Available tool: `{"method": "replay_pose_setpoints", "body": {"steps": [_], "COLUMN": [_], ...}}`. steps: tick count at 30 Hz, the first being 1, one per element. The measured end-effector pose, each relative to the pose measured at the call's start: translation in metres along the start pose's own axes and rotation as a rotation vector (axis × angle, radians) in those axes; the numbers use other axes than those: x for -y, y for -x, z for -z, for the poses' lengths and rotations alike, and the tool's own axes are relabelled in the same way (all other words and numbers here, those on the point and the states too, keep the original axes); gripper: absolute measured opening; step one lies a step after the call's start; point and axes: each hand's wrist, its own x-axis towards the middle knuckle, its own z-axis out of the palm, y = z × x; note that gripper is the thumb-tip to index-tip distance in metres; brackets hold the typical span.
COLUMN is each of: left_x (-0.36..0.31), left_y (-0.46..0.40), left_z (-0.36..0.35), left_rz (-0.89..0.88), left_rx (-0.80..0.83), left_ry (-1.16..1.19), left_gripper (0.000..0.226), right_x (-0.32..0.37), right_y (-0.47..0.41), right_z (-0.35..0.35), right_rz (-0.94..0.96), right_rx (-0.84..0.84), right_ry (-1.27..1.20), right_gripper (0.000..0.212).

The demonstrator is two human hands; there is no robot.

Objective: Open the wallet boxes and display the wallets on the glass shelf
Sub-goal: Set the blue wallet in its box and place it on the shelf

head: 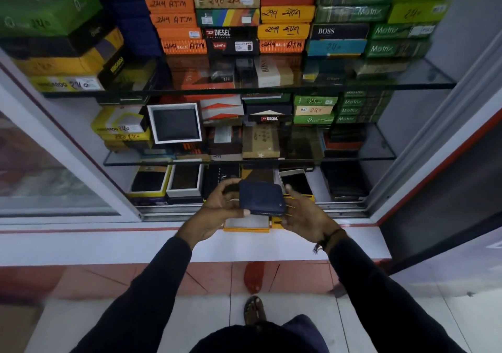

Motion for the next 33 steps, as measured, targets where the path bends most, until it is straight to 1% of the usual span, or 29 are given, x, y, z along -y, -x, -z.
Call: {"method": "replay_pose_setpoints", "body": {"steps": [2, 3, 4, 5, 6, 7, 8, 9, 10, 11, 13, 14, 16, 17, 18, 19, 20, 21, 23, 25, 26, 29, 32, 33], "left_x": [0.004, 0.006, 0.007, 0.009, 0.010, 0.010, 0.012, 0.013, 0.016, 0.018, 0.019, 0.019, 0.017, 0.017, 0.018, 0.020, 0.023, 0.025, 0.028, 0.032, 0.033, 0.033, 0.035, 0.036], "left_y": [0.001, 0.001, -0.001, -0.002, -0.003, -0.003, -0.001, -0.002, -0.002, -0.001, 0.000, 0.000, 0.001, 0.002, 0.001, 0.000, -0.002, -0.005, -0.011, -0.016, -0.018, -0.024, -0.030, -0.030], "left_z": [0.000, -0.004, -0.009, -0.015, -0.021, -0.027, -0.030, -0.032, -0.032, -0.031, -0.026, -0.021, -0.011, -0.006, 0.000, 0.004, 0.007, 0.007, 0.005, 0.002, 0.001, -0.005, -0.012, -0.013], "left_rz": [0.007, -0.017, -0.074, -0.166, -0.282, -0.401, -0.505, -0.590, -0.653, -0.691, -0.686, -0.633, -0.415, -0.281, -0.163, -0.082, -0.031, 0.007, 0.073, 0.129, 0.148, 0.139, 0.108, 0.099], "left_rx": [0.003, -0.038, -0.119, -0.222, -0.306, -0.354, -0.373, -0.379, -0.382, -0.385, -0.393, -0.392, -0.378, -0.381, -0.405, -0.451, -0.508, -0.558, -0.615, -0.624, -0.636, -0.683, -0.683, -0.687], "left_ry": [-0.051, -0.094, -0.178, -0.306, -0.460, -0.601, -0.700, -0.776, -0.844, -0.904, -0.917, -0.870, -0.666, -0.516, -0.385, -0.300, -0.289, -0.332, -0.536, -0.756, -0.818, -0.842, -0.846, -0.866], "left_gripper": [0.093, 0.090, 0.084, 0.075, 0.064, 0.053, 0.044, 0.039, 0.036, 0.034, 0.032, 0.034, 0.041, 0.044, 0.042, 0.038, 0.031, 0.024, 0.016, 0.017, 0.017, 0.013, 0.010, 0.010], "right_x": [-0.001, -0.001, -0.002, -0.003, -0.003, -0.005, -0.009, -0.013, -0.017, -0.019, -0.019, -0.016, -0.012, -0.011, -0.010, -0.010, -0.013, -0.014, -0.019, -0.022, -0.023, -0.019, -0.009, -0.007], "right_y": [0.001, 0.000, -0.002, -0.002, -0.003, -0.003, -0.003, -0.003, -0.003, -0.004, -0.005, -0.006, -0.010, -0.013, -0.017, -0.021, -0.026, -0.031, -0.041, -0.046, -0.048, -0.053, -0.045, -0.041], "right_z": [0.001, 0.001, -0.001, -0.002, -0.005, -0.006, -0.008, -0.009, -0.010, -0.011, -0.014, -0.017, -0.023, -0.026, -0.030, -0.032, -0.034, -0.035, -0.039, -0.044, -0.047, -0.045, -0.026, -0.018], "right_rz": [0.168, 0.259, 0.375, 0.532, 0.698, 0.844, 0.960, 1.043, 1.101, 1.134, 1.099, 1.045, 0.837, 0.687, 0.543, 0.437, 0.370, 0.338, 0.335, 0.367, 0.374, 0.434, 0.526, 0.535], "right_rx": [-0.051, -0.086, -0.132, -0.183, -0.255, -0.369, -0.492, -0.583, -0.633, -0.652, -0.626, -0.584, -0.466, -0.403, -0.352, -0.320, -0.313, -0.323, -0.378, -0.452, -0.474, -0.548, -0.655, -0.673], "right_ry": [0.215, 0.273, 0.364, 0.521, 0.789, 1.100, 1.353, 1.509, 1.584, 1.600, 1.550, 1.484, 1.234, 1.071, 0.890, 0.736, 0.645, 0.640, 0.808, 0.991, 1.051, 1.103, 1.132, 1.152], "right_gripper": [0.039, 0.039, 0.039, 0.037, 0.033, 0.028, 0.025, 0.026, 0.027, 0.028, 0.027, 0.025, 0.027, 0.034, 0.040, 0.043, 0.041, 0.036, 0.026, 0.018, 0.015, 0.015, 0.029, 0.031]}}
